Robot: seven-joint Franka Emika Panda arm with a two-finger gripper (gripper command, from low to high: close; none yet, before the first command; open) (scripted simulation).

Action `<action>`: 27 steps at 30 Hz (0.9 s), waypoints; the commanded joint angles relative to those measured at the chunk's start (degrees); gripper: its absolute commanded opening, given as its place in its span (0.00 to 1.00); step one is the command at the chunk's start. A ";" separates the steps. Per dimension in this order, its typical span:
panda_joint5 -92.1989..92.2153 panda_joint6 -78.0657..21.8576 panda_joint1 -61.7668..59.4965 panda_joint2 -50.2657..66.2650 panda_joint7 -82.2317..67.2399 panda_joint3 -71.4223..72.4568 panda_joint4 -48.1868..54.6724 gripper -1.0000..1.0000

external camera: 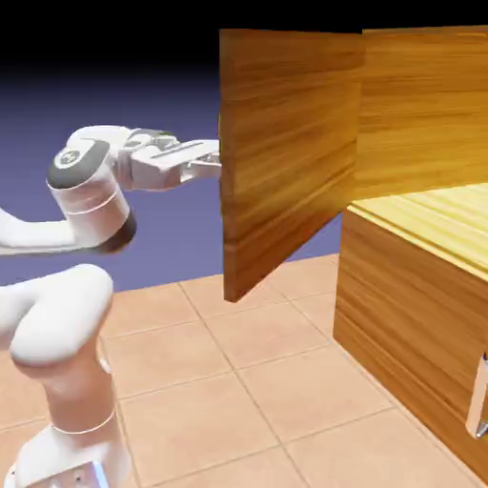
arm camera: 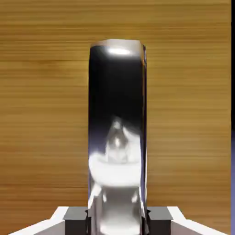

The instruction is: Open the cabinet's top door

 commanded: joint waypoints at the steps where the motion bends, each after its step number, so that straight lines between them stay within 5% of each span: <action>1: 1.70 -2.55 1.17 -0.78 -0.19 1.92 0.29 0.00; 12: 19.37 -28.86 5.82 -3.08 -1.35 24.69 10.58 0.00; 27: 34.01 -59.16 -14.41 -3.08 -6.74 39.98 41.43 0.00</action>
